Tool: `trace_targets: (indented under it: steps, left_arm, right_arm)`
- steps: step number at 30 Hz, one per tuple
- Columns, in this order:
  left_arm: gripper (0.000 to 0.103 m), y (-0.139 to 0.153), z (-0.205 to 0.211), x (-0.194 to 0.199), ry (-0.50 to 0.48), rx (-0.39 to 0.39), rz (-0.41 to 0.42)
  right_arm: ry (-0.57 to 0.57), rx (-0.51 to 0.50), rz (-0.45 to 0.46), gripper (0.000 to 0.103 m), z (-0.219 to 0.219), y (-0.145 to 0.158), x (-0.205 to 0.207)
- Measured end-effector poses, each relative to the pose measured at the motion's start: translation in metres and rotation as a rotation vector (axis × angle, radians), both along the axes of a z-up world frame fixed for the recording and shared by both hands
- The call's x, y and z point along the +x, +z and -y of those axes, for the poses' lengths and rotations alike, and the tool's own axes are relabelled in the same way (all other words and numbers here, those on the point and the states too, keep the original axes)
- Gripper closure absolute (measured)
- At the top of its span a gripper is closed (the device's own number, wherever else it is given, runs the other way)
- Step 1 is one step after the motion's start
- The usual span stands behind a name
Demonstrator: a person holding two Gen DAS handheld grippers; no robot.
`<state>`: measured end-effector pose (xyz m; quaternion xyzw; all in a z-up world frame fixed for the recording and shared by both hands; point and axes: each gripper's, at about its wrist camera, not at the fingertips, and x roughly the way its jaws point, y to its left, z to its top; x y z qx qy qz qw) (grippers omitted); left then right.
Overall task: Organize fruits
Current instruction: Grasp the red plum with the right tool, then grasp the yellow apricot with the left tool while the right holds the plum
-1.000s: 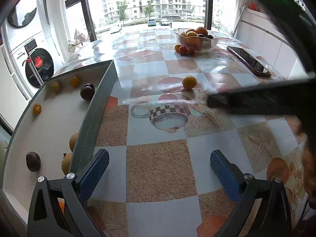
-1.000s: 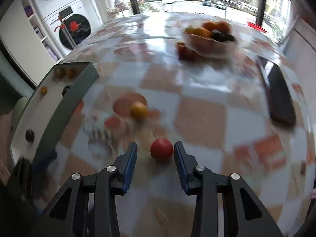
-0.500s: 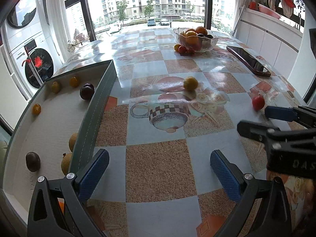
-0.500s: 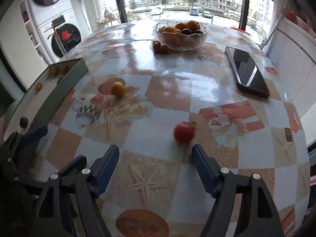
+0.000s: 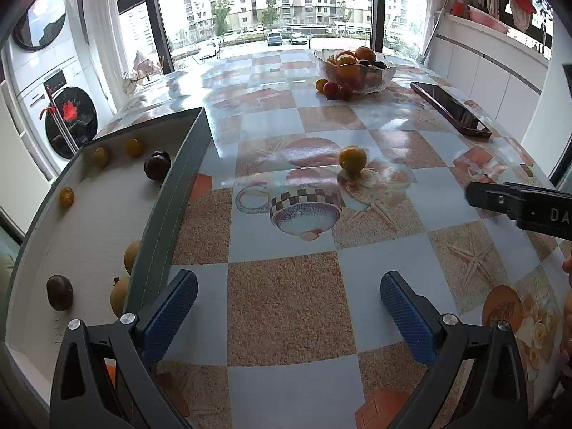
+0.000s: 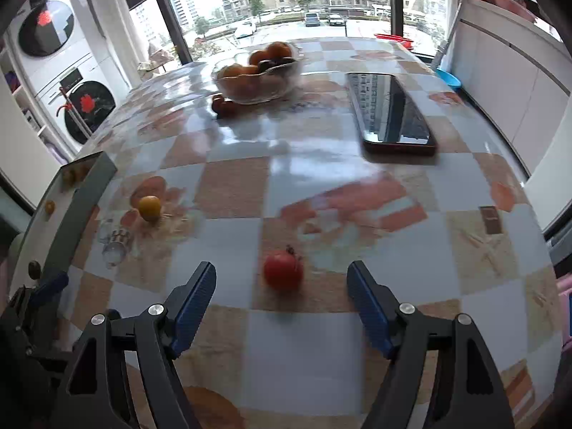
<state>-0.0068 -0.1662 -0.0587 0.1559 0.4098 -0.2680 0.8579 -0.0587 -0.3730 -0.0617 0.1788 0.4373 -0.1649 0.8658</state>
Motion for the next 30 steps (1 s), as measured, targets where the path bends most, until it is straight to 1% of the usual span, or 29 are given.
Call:
trace_targets:
  steps: [3, 5, 7, 8, 9, 10, 11, 12, 13, 16, 18, 19, 20, 22, 24, 25, 26, 27, 28, 29, 30]
  left_arm:
    - [0.0, 0.0, 0.006, 0.01, 0.004, 0.005, -0.032]
    - [0.0, 0.0, 0.011, 0.021, 0.009, 0.018, -0.045]
    - [0.0, 0.004, 0.018, 0.026, 0.016, 0.019, -0.039]
    - [0.0, 0.008, 0.022, 0.029, 0.018, 0.012, -0.033]
    - [0.0, 0.011, 0.026, 0.033, 0.017, 0.006, -0.027]
    - [0.0, 0.014, 0.03, 0.036, 0.016, 0.004, -0.021]
    - [0.0, 0.016, 0.032, 0.039, 0.018, 0.004, -0.017]
    - [0.0, 0.019, 0.036, 0.042, 0.021, 0.002, -0.015]
    - [0.0, 0.02, 0.039, 0.046, 0.022, -0.002, -0.017]
    - [0.0, 0.02, 0.051, 0.056, 0.021, -0.01, -0.036]
    - [0.002, 0.018, 0.06, 0.06, 0.016, -0.007, -0.033]
    - [0.006, 0.017, 0.066, 0.061, 0.009, 0.001, -0.026]
    - [0.013, 0.015, 0.07, 0.063, 0.002, 0.013, -0.026]
    - [0.014, 0.01, 0.077, 0.068, 0.004, 0.036, -0.042]
    - [0.027, 0.005, 0.079, 0.071, 0.017, 0.043, -0.056]
    - [0.029, 0.005, 0.077, 0.072, 0.022, 0.019, -0.065]
    - [0.036, 0.005, 0.075, 0.074, 0.03, -0.002, -0.085]
    - [0.049, 0.005, 0.074, 0.074, 0.029, -0.018, -0.093]
    - [0.056, 0.006, 0.074, 0.073, 0.03, -0.018, -0.08]
    - [0.071, 0.008, 0.073, 0.07, 0.01, -0.022, -0.076]
    - [0.075, 0.008, 0.073, 0.068, 0.001, -0.024, -0.076]
  right_arm:
    - [0.004, -0.009, -0.002, 0.024, 0.001, -0.001, -0.002]
    - [0.008, -0.04, -0.017, 0.024, -0.003, -0.002, 0.003]
    - [0.027, -0.074, -0.03, 0.026, -0.009, -0.003, 0.008]
    - [0.033, -0.09, -0.035, 0.03, -0.011, -0.003, 0.01]
    - [0.039, -0.111, -0.043, 0.038, -0.014, -0.003, 0.012]
    - [0.045, -0.132, -0.047, 0.042, -0.016, -0.004, 0.014]
    - [0.05, -0.139, -0.046, 0.052, -0.016, -0.003, 0.015]
    - [0.052, -0.139, -0.042, 0.072, -0.015, -0.002, 0.016]
    - [0.052, -0.129, -0.035, 0.078, -0.012, -0.001, 0.015]
    - [0.038, -0.08, -0.009, 0.079, -0.004, 0.0, 0.005]
    - [0.037, -0.063, 0.005, 0.079, -0.002, -0.001, -0.003]
    - [0.034, -0.06, 0.009, 0.079, -0.002, -0.001, -0.007]
    - [0.031, -0.054, 0.013, 0.079, -0.002, -0.001, -0.01]
    - [0.021, -0.04, 0.026, 0.079, -0.002, -0.002, -0.017]
    - [0.017, -0.037, 0.033, 0.079, -0.003, -0.002, -0.02]
    - [0.015, -0.039, 0.035, 0.079, -0.005, -0.002, -0.021]
    - [0.014, -0.042, 0.037, 0.079, -0.006, -0.002, -0.023]
    - [0.014, -0.046, 0.038, 0.079, -0.007, -0.002, -0.023]
    - [0.014, -0.051, 0.038, 0.079, -0.009, -0.002, -0.023]
    - [0.015, -0.054, 0.038, 0.079, -0.01, -0.002, -0.024]
    - [0.015, -0.056, 0.039, 0.079, -0.012, -0.002, -0.024]
